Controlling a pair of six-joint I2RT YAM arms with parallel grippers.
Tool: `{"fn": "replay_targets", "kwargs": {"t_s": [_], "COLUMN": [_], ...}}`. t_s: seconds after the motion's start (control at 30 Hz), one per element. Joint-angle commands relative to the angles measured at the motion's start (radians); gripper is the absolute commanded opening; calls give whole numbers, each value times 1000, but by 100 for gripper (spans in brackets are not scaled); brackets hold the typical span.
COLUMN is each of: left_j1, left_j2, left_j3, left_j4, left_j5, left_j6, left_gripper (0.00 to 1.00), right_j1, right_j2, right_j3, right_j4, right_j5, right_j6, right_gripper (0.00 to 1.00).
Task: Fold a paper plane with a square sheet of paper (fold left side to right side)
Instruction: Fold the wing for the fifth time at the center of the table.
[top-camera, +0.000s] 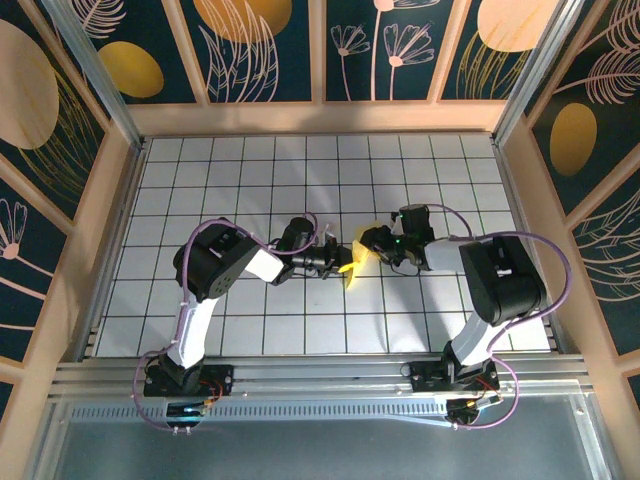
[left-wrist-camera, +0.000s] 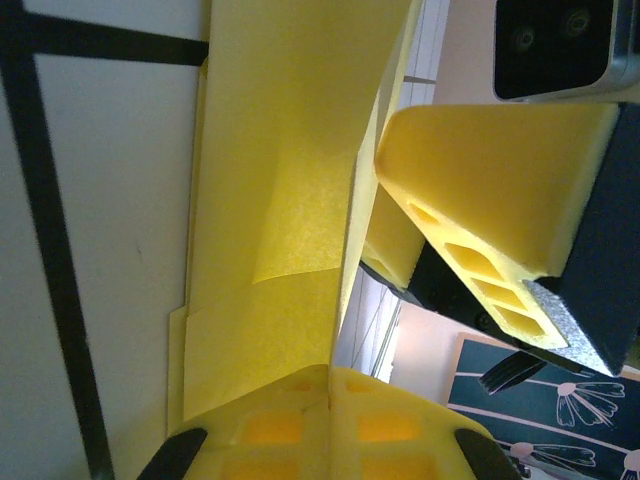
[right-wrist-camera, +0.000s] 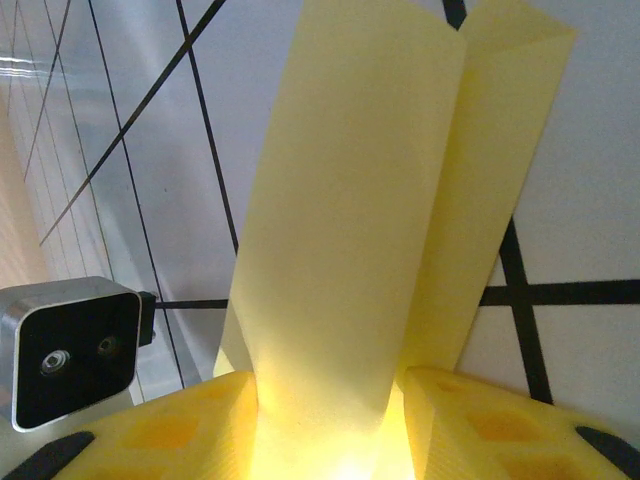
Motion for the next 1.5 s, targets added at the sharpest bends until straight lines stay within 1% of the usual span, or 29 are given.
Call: {"fn": "replay_targets", "kwargs": {"t_s": [0.0,0.1,0.27,0.33,0.5,0.6,0.87,1.2,1.3,1.47], "left_j1": [8,8,15,22,36,38,38,38,38,38], "left_j2": [21,19,-4,-16,-41,-35,-4,10,13,18], "left_j3": [-7,-9,-21,-30,-28,-11,32,96,107,128], "left_j4": [46,51,50,49,7,-23,-52,-201,-231,-279], "left_j5": [26,25,12,9,5,7,16,-16,-25,-37], "left_j6": [-14,-15,-3,3,37,53,63,139,156,184], "left_gripper": [0,1,13,15,25,26,26,9,6,5], "right_j1": [19,26,28,29,29,28,28,30,30,32], "right_j2": [38,55,68,72,76,74,75,72,72,71], "right_j3": [32,51,56,55,53,54,53,56,57,60], "right_j4": [-32,-80,-128,-132,-127,-129,-129,-134,-139,-146], "right_j5": [45,64,86,87,84,84,82,84,84,85], "right_j6": [-21,-36,-52,-54,-52,-53,-52,-58,-63,-68], "right_gripper": [43,42,39,38,38,38,38,38,38,38]}}
